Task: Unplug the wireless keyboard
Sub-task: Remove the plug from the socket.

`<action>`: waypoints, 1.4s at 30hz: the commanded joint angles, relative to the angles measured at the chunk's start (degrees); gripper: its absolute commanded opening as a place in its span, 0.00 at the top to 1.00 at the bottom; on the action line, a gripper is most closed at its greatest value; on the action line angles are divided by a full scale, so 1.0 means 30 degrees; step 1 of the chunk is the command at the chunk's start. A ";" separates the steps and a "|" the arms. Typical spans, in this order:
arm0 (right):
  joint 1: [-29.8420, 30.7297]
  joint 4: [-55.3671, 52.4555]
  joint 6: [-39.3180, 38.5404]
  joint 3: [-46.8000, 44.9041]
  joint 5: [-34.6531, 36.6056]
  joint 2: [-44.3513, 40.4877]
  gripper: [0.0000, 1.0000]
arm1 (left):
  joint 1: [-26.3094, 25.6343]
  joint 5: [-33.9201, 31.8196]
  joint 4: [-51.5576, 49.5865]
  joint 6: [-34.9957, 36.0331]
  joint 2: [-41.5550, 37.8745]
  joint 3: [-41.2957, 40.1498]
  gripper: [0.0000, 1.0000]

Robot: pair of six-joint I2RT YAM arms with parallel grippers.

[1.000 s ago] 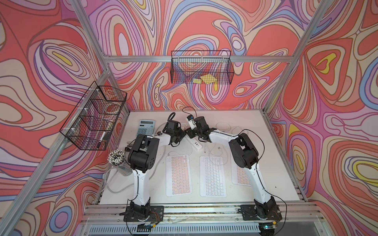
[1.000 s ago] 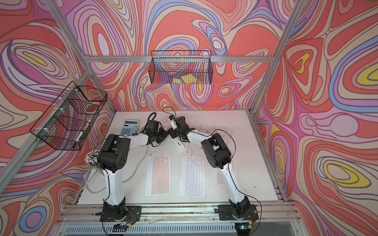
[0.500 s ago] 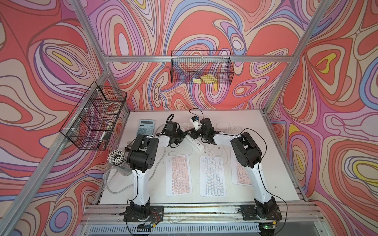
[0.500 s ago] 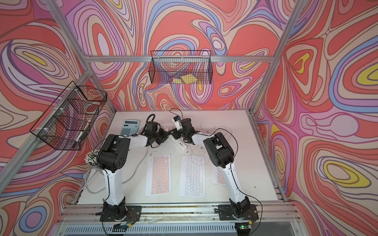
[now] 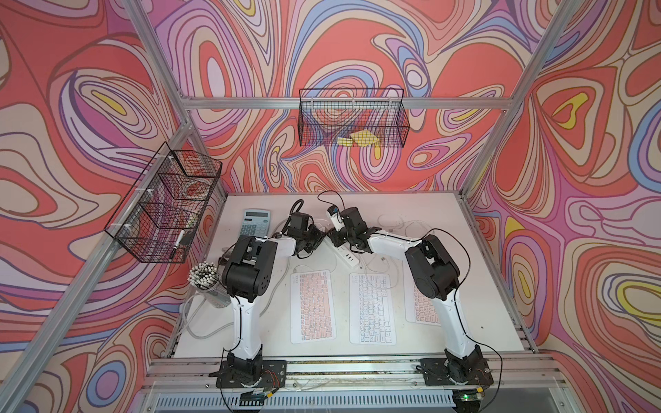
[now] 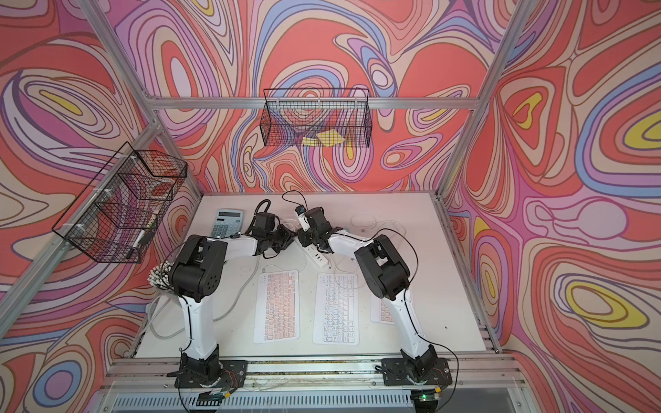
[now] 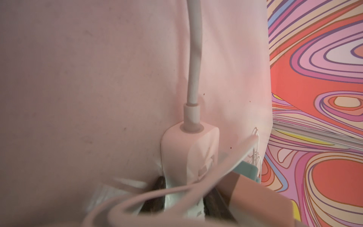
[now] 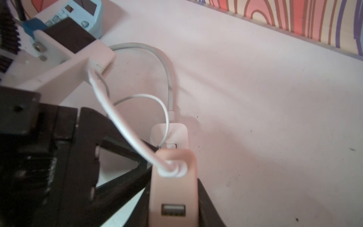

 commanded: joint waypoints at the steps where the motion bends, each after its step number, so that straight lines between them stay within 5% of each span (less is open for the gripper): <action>1: 0.2643 -0.3880 -0.1144 0.0805 -0.3569 0.1337 0.90 | -0.0258 -0.1308 -0.3737 -0.0088 0.2398 -0.0742 0.66; 13: 0.2528 -0.5944 -0.1638 0.2206 -0.0925 0.1515 0.91 | -0.0274 -0.1099 -0.3603 0.0001 0.2434 -0.0745 0.66; 24: 0.0152 -0.4033 0.1030 0.0680 -0.5109 -0.0155 0.91 | -0.0168 -0.0953 -0.3306 0.0186 0.2434 -0.0855 0.65; 35: -0.1206 -0.0527 0.3670 -0.1894 -0.6996 -0.1781 0.91 | -0.0080 -0.0832 -0.3261 0.0231 0.2431 -0.0892 0.65; 42: -0.1193 -0.0968 0.3237 -0.1148 -0.6176 -0.1481 0.91 | -0.0099 -0.0503 -0.2775 0.0086 0.2603 -0.0976 0.65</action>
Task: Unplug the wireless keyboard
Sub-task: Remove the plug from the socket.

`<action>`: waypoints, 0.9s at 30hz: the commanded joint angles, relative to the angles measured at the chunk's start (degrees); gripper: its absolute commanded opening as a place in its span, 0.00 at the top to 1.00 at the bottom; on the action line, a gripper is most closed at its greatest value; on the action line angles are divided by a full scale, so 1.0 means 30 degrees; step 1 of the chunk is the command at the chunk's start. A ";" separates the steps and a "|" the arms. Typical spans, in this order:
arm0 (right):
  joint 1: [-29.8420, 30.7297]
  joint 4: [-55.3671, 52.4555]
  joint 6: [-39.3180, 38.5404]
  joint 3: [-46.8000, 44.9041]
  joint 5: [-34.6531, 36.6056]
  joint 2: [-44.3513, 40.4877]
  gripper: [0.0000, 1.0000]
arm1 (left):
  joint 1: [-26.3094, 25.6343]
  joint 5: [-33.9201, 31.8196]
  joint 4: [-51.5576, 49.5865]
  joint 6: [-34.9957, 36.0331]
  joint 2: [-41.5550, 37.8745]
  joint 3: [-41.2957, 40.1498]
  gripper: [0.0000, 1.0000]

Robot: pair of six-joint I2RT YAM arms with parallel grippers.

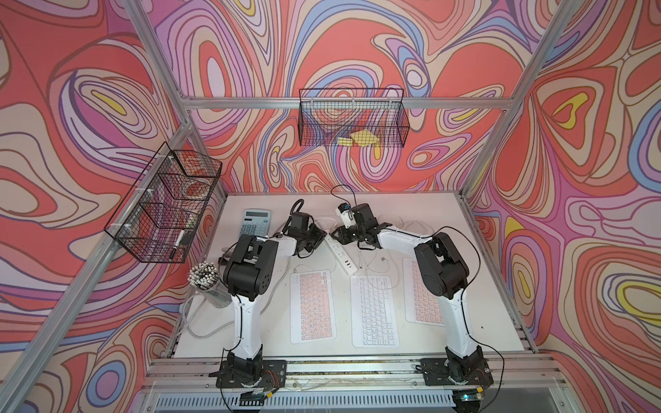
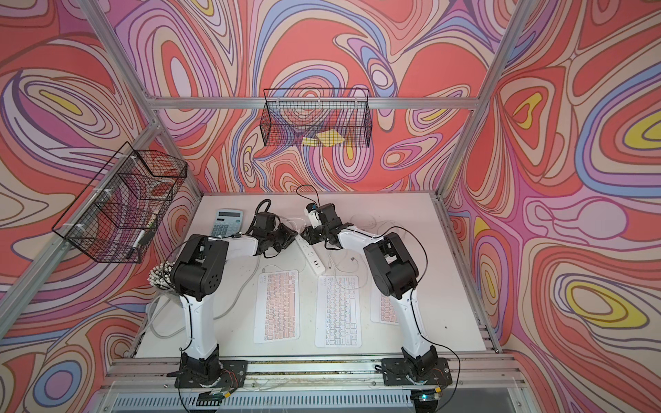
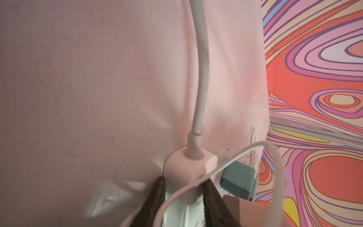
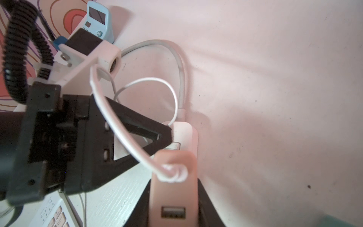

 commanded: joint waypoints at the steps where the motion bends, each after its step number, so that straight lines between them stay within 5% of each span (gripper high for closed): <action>1: 0.0539 -0.1053 -0.0162 0.0669 -0.1586 -0.0273 0.91 | -0.0098 -0.0717 -0.3327 -0.0024 0.2345 -0.1064 0.65; 12: 0.1361 -0.2701 -0.3934 0.2597 0.1312 0.0300 0.90 | -0.0109 -0.0667 -0.2925 -0.0211 0.2348 -0.1292 0.65; 27: -0.0287 -0.3420 -0.3142 0.1560 0.1719 -0.1126 0.91 | 0.0132 -0.0514 -0.2016 0.0630 -0.0186 -0.1008 0.64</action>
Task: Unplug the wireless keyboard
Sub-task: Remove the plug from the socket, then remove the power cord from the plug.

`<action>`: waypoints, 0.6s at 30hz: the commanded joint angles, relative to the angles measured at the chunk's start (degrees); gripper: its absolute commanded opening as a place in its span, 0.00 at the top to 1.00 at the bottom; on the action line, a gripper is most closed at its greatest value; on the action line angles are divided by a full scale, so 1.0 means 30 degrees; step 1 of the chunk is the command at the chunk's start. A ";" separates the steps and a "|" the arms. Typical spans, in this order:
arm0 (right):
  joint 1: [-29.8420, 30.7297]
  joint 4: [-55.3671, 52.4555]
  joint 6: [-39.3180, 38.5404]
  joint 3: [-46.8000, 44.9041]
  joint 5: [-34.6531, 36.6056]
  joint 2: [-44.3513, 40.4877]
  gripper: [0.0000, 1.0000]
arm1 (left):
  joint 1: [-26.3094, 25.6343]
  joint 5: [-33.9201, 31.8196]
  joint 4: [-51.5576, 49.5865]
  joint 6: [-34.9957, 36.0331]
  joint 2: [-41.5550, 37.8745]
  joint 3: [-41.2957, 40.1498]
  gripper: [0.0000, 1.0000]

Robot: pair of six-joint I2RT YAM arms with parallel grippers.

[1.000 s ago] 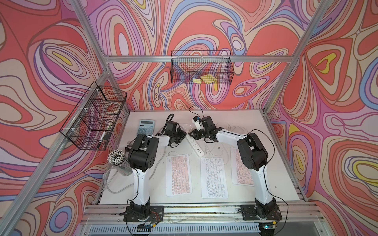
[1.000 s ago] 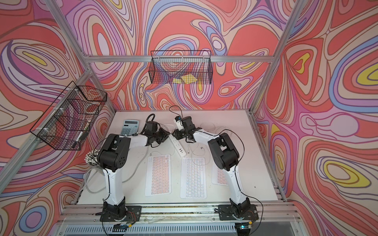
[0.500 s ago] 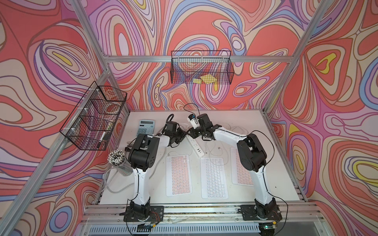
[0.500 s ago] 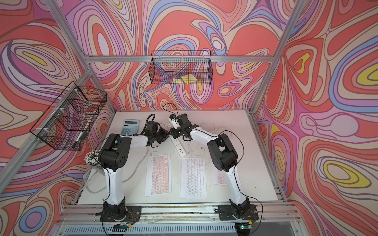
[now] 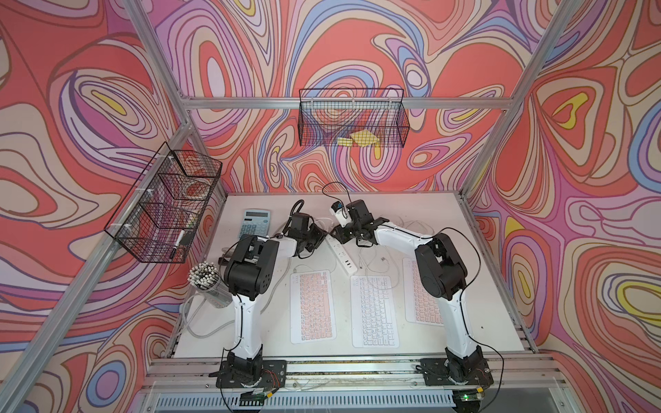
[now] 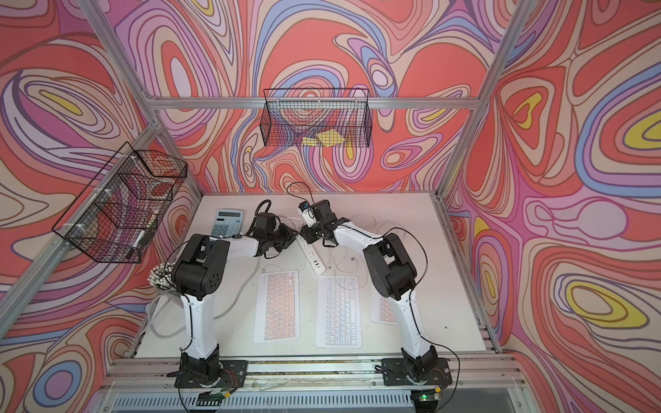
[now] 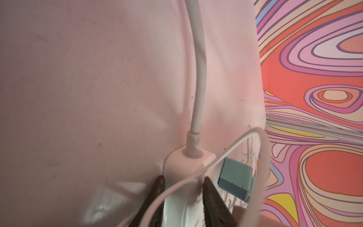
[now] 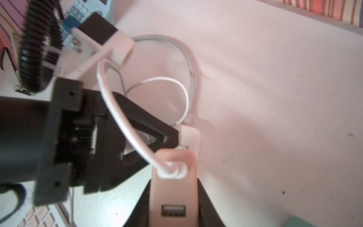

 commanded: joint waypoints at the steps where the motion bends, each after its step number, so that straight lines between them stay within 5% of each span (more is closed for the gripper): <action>1: -0.0626 -0.0386 0.0251 -0.0377 -0.0021 -0.1197 0.91 | 0.0120 -0.0723 -0.2703 0.0478 -0.0389 -0.0870 0.64; 7: -0.1301 0.0194 0.0665 -0.1367 -0.0603 -0.2420 0.91 | 0.0117 0.0336 -0.0101 0.0231 -0.2307 -0.1969 0.59; 18: -0.2334 -0.0168 0.2518 -0.0980 -0.5419 -0.3309 0.90 | 0.0158 0.4549 0.7691 0.0969 -0.3462 -0.3598 0.48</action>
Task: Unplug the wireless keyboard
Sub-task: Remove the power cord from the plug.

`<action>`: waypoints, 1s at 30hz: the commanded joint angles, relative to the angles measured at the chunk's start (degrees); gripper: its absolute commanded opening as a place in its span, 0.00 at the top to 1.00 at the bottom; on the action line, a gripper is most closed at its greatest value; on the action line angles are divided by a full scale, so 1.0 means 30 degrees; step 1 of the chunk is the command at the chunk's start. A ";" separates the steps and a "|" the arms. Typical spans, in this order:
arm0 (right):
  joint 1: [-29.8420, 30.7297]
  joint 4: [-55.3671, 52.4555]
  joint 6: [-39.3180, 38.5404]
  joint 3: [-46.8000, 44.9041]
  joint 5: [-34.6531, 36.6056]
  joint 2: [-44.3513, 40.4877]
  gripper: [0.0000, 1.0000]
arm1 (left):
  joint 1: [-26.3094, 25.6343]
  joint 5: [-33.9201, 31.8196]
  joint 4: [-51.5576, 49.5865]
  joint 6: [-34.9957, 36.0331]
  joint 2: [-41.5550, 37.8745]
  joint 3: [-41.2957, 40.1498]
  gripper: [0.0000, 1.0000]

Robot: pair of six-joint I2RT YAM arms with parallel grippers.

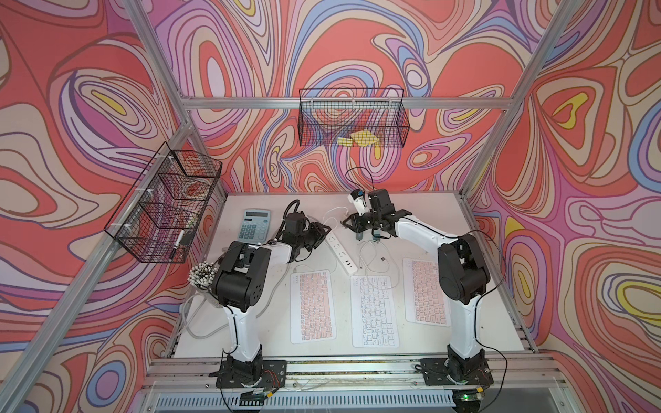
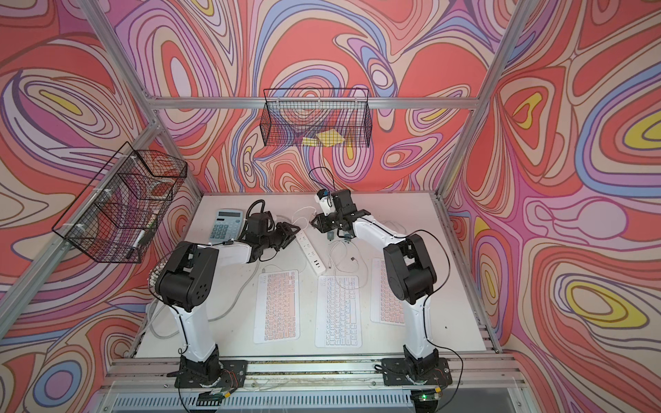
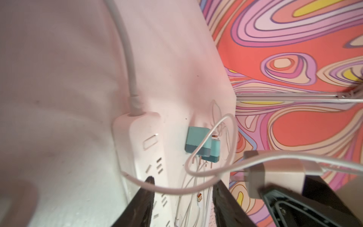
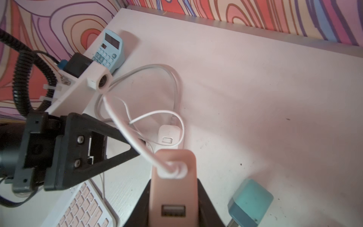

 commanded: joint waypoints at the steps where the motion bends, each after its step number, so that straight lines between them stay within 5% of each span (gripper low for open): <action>1: -0.0274 -0.0104 0.0886 0.0257 -0.2099 -0.0525 0.90 | 0.0100 0.1849 0.3924 0.0320 -0.0635 -0.0704 0.47; 14: -0.0453 0.0256 0.2146 -0.0254 -0.4597 -0.0400 0.90 | 0.0429 0.3383 1.1845 -0.2918 0.0300 -0.1855 0.46; 24: -0.0425 0.2676 0.4391 -0.1374 -0.8000 -0.0366 0.89 | 0.0427 0.4217 1.4776 -0.2615 0.1132 -0.1866 0.44; 30: -0.0379 0.3879 0.5344 -0.1664 -0.9092 -0.0222 0.89 | 0.0422 0.4463 1.2702 -0.1404 0.0854 -0.2022 0.45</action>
